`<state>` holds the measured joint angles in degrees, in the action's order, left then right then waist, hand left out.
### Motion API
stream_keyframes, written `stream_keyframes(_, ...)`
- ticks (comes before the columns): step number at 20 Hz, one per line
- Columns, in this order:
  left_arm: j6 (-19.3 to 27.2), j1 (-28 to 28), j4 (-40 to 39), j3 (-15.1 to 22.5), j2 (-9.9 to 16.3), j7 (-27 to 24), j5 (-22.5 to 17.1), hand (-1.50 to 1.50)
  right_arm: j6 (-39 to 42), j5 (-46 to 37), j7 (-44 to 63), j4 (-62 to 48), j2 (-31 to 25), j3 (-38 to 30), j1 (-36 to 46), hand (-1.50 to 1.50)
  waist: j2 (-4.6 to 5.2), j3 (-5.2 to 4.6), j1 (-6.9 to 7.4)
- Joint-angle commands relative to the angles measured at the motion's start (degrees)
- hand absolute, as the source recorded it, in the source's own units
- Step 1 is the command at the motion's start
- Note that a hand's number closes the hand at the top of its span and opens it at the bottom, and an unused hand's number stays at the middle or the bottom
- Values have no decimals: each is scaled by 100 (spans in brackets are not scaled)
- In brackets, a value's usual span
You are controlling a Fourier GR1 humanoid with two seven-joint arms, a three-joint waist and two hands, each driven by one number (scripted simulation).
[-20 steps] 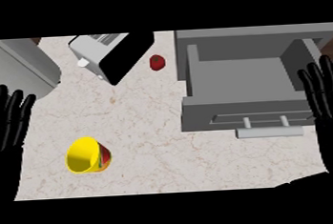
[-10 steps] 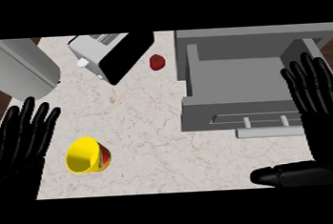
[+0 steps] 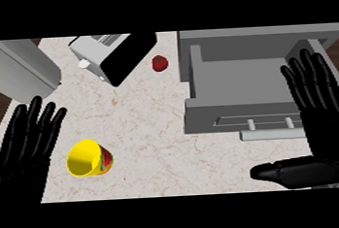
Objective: Pick up the cup, place it into the drawer and close the drawer
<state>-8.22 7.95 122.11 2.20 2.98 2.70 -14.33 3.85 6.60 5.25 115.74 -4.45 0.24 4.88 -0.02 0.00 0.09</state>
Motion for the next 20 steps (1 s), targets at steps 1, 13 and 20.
stream_keyframes(1, -28, -179, -306, -138, -9, -64, 34, -150, -113, -58, 255, 168, 57, 44, 194, -150, 0, 0, -4)
stream_keyframes(13, -200, 736, -547, -130, -167, -616, 274, -150, -107, -34, 646, 736, 15, -21, -59, -150, -4, -2, 3)
stream_keyframes(20, -314, 685, -1075, -461, 26, -675, 438, -150, -152, -160, 515, 417, 102, 14, 146, -150, -2, -1, 1)
